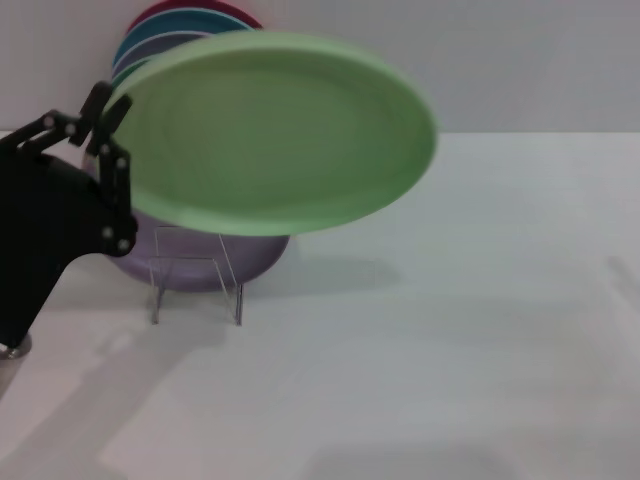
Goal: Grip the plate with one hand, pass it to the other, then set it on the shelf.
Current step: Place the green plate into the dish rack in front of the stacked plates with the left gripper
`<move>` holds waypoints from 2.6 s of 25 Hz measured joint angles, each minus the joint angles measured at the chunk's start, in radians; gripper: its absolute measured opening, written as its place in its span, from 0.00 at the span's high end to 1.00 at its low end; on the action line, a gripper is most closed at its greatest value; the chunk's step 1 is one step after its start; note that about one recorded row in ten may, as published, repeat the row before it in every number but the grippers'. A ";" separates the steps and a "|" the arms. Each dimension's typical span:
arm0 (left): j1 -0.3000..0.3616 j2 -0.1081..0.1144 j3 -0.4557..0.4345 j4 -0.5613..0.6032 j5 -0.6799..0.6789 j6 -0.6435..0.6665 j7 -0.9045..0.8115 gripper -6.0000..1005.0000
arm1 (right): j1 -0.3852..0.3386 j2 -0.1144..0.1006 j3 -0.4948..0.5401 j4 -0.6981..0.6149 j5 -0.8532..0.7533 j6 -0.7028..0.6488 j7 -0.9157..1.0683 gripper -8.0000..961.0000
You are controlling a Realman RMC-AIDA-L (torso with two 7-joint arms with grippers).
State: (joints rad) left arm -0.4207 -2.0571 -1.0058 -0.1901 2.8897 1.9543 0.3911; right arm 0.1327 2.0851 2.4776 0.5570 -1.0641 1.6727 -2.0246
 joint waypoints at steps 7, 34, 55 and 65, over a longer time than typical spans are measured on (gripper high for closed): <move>-0.056 0.012 -0.042 0.043 0.000 -0.095 0.083 0.96 | 0.001 -0.001 -0.001 0.001 -0.028 0.022 0.003 0.22; -0.086 0.073 -0.019 0.132 -0.001 -0.150 0.120 0.95 | 0.007 -0.004 -0.002 0.018 -0.054 0.063 0.011 0.21; -0.067 0.064 0.001 0.151 -0.001 -0.218 0.132 0.95 | 0.013 -0.003 -0.014 0.025 -0.054 0.066 0.012 0.22; -0.067 0.037 -0.003 0.148 -0.001 -0.258 0.132 0.95 | 0.020 -0.004 -0.014 0.025 -0.054 0.075 0.020 0.21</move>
State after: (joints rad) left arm -0.4878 -2.0203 -1.0086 -0.0421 2.8886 1.6963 0.5235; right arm 0.1530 2.0815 2.4634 0.5816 -1.1182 1.7481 -2.0043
